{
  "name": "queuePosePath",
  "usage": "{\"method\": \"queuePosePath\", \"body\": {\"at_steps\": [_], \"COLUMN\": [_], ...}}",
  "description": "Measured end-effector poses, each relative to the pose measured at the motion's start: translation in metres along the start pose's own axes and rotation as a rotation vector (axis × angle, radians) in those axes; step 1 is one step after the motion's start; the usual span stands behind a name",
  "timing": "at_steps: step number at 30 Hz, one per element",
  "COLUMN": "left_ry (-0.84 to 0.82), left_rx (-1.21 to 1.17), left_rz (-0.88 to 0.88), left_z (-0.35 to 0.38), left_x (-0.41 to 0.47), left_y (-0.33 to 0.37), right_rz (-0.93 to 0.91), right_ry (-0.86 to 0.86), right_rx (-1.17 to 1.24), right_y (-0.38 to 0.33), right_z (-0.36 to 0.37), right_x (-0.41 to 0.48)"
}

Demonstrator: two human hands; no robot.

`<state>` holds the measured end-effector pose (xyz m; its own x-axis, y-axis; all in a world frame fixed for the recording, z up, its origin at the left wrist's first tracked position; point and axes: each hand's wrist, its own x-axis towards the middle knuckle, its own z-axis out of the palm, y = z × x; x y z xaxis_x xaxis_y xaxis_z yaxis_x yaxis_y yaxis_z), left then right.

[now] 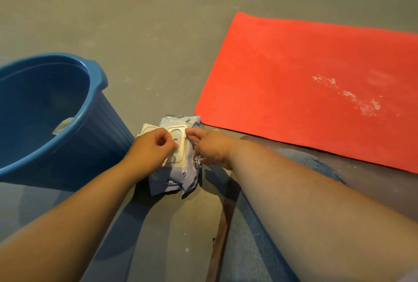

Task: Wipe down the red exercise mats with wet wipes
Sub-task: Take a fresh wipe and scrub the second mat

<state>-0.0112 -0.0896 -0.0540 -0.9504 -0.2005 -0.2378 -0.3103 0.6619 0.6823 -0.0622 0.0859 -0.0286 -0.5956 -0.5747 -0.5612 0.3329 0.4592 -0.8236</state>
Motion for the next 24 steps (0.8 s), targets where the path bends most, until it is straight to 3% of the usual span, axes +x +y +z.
{"method": "queuePosePath", "body": {"at_steps": [2, 4, 7, 10, 12, 16, 24], "left_ry": [-0.01, -0.026, -0.083, -0.043, -0.041, -0.11, -0.078], "left_rx": [-0.062, 0.023, 0.417, 0.838, 0.976, 0.96, 0.923], "left_rz": [-0.066, -0.105, -0.065, 0.098, 0.161, 0.184, 0.278], "left_z": [-0.003, -0.003, -0.001, 0.003, 0.002, 0.002, 0.002], "left_x": [-0.001, 0.005, 0.013, 0.015, 0.016, 0.016, 0.021], "left_y": [-0.001, 0.004, 0.016, 0.019, 0.018, 0.009, 0.011], "right_rz": [0.007, 0.015, 0.019, 0.013, 0.014, 0.012, -0.004], "right_ry": [0.002, 0.018, 0.051, 0.068, 0.072, 0.07, 0.092], "right_rx": [0.035, 0.045, 0.006, -0.067, -0.083, -0.076, -0.107], "right_y": [-0.001, -0.001, 0.0, -0.001, -0.002, -0.003, -0.002], "right_z": [0.002, 0.003, 0.005, 0.004, 0.004, 0.005, 0.004], "right_x": [-0.001, 0.001, 0.0, -0.001, -0.003, -0.006, -0.004]}}
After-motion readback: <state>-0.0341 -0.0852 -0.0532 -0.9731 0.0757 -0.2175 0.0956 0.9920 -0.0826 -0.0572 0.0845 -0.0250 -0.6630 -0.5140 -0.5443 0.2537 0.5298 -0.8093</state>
